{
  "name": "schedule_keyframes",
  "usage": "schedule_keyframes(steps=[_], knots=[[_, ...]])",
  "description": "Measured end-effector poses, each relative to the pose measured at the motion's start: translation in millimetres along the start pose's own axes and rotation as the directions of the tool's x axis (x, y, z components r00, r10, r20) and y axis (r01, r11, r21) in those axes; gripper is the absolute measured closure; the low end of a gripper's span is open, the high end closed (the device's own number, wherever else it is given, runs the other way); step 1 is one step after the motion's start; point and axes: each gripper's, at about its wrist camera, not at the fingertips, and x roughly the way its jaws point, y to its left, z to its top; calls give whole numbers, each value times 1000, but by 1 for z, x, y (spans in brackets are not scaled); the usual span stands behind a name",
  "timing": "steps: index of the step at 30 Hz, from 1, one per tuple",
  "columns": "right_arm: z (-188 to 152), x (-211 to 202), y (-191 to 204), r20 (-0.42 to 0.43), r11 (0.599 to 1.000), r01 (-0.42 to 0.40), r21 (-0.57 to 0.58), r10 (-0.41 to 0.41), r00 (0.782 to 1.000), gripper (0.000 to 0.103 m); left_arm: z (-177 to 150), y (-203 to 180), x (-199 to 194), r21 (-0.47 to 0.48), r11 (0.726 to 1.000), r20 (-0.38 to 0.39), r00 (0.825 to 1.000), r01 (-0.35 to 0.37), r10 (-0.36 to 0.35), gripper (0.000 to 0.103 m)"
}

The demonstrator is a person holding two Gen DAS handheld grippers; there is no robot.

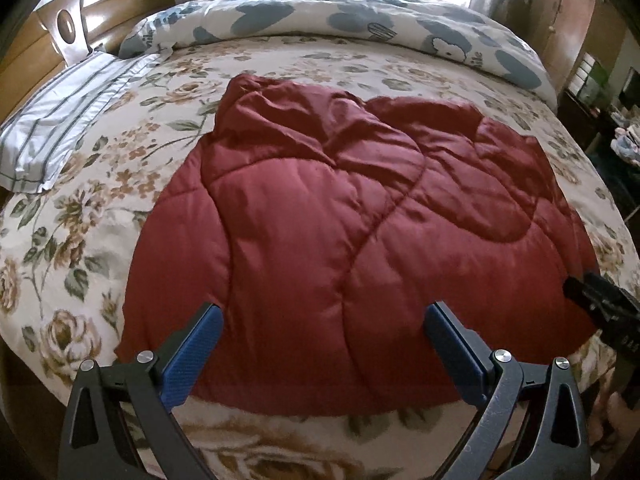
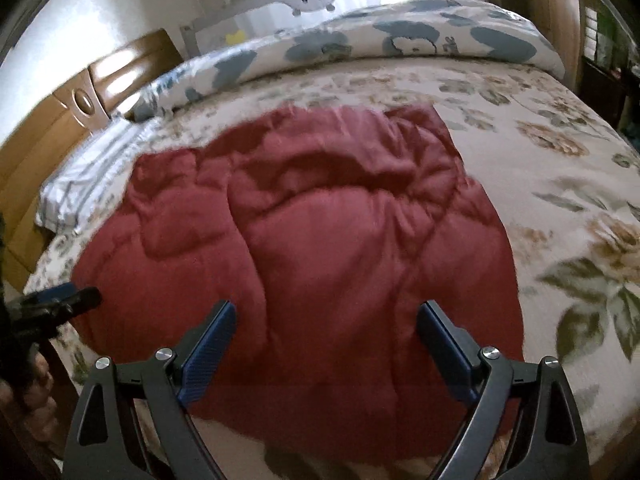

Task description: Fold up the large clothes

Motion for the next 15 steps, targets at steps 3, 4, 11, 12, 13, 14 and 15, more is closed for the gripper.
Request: schedule_keyframes(steps=[3,4,11,12,13,14,15], knots=[[-11,-2,4,8,999,41,-29,-41,999,10,-5,0,-6,1,1000,2,1000,0,0,1],[-13,-2,5,10,998,54,-36,-54,998,10,-7,0,-7,0,1000,5,1000,-3,3,1],[-19,4,10,19,992,107,-66,-106,994,6,-13,4,10,-16,1000,-9,1000,-19,19,0],[-19,6,10,19,991,111,-68,-110,994,5,-12,2,12,-13,1000,-5,1000,-25,25,0],[-20,7,10,19,991,113,-66,-112,994,5,-12,1,14,-7,999,0,999,-34,34,0],[-21,7,9,20,991,115,-66,-114,993,5,-13,-1,16,0,999,2,999,-45,45,0],[-22,8,9,20,991,116,-66,-115,993,4,-13,-3,18,6,999,3,999,-54,54,0]])
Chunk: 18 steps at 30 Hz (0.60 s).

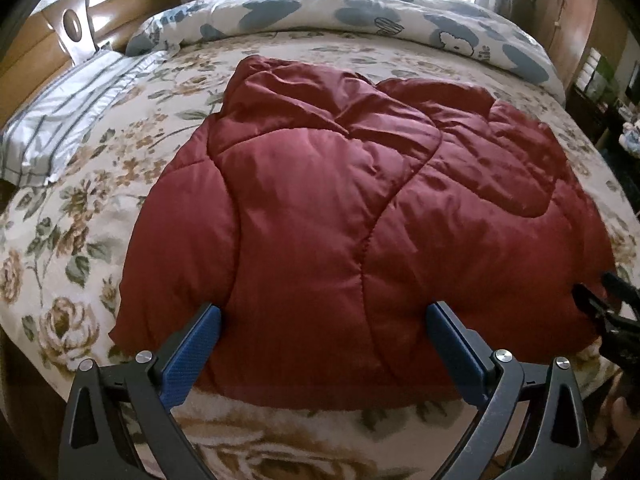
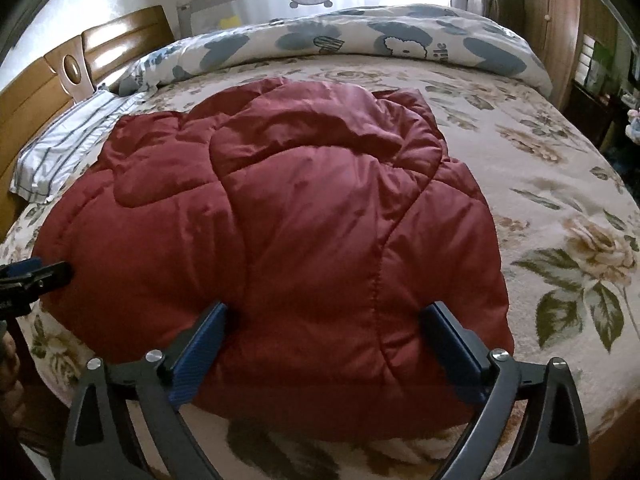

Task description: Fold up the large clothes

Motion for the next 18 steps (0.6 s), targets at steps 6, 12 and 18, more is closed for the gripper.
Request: schedule_keyframes(steps=[6,12,18], knots=[[-1,1,0,-5,1000,-5,-4,5,1000,3,-1,-8,9,21,999,-2,999,-38,38,0],[-1,1,0,-8,1000,-4,-9,4,1000,3,-1,-7,9,33,998,-6,999,-49,49,0],[-2,1,0,-10,1000,-11,-10,11,1000,3,1,0,-9,2,997,29,997,-77,77,1]])
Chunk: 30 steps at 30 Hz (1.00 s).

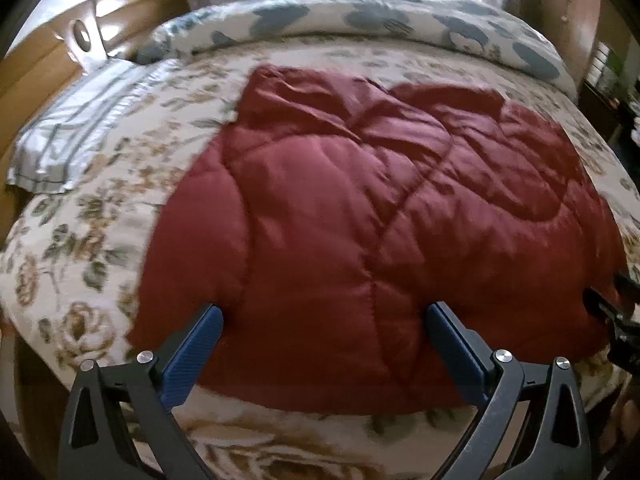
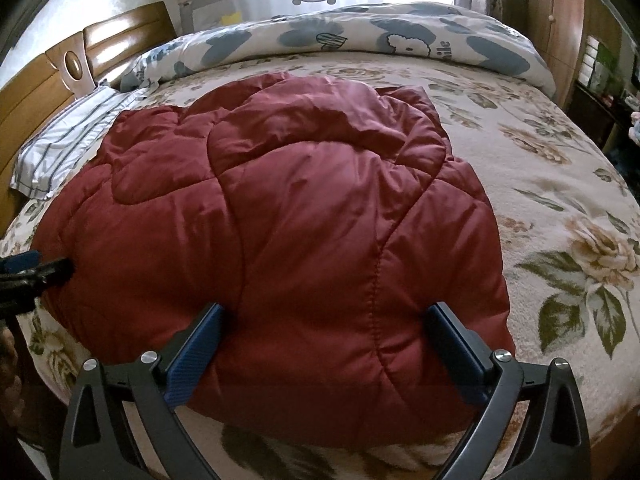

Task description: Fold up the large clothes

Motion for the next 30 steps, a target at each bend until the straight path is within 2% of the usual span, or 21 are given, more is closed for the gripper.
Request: schedule_keyframes(steps=[4,7,12,30], knots=[[0,1,0,0,1000,-3,-5,3,1000,3,-1,0,-2,14,997,15,997,-72,72,0],[1,1,-1,0,1000,-9,-9,9,1000,3,-4,-4,11,16,997,-20,997,-78,78,0],[1,1,-2,2,1000,-12,-18,12,1000,3,0,-14,20,47,992,-19,993,-115,116,0],[3,-10,-2,1,1000,5,-10,-5,1000,3,0,-12,25,53,992,-20,993,-113,114,0]])
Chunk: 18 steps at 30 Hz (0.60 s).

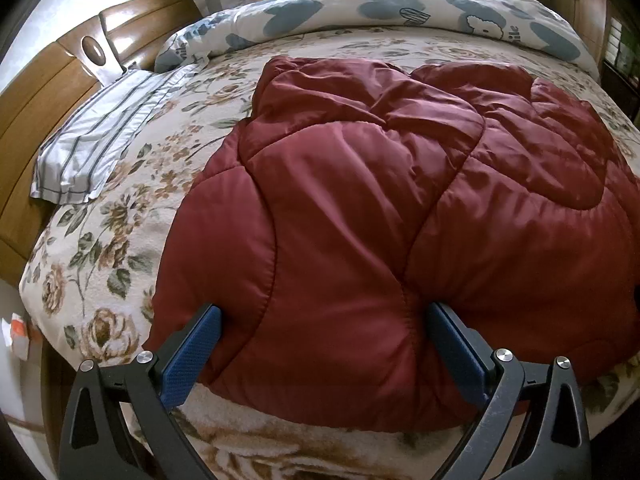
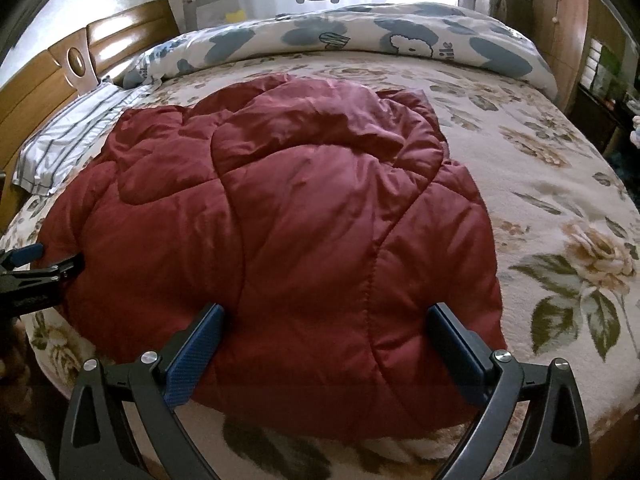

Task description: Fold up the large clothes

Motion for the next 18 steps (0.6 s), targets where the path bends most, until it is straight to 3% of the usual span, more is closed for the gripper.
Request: schedule_keyframes(steps=[7,12,18], knots=[[9,-16,3,53,1000,25,-3,-25,998,3,-2,2,1,-3,1000,8,1000,13,-13,0],[8,10,6,-4,997,68,-35,-68,998,3,-3,4,1,-4,1000,13,1000,28,-28,0],[8,6,9,4,994,94,-49,-94,996,3,-2,5,0,-9,999,15,999,39,-39,0]])
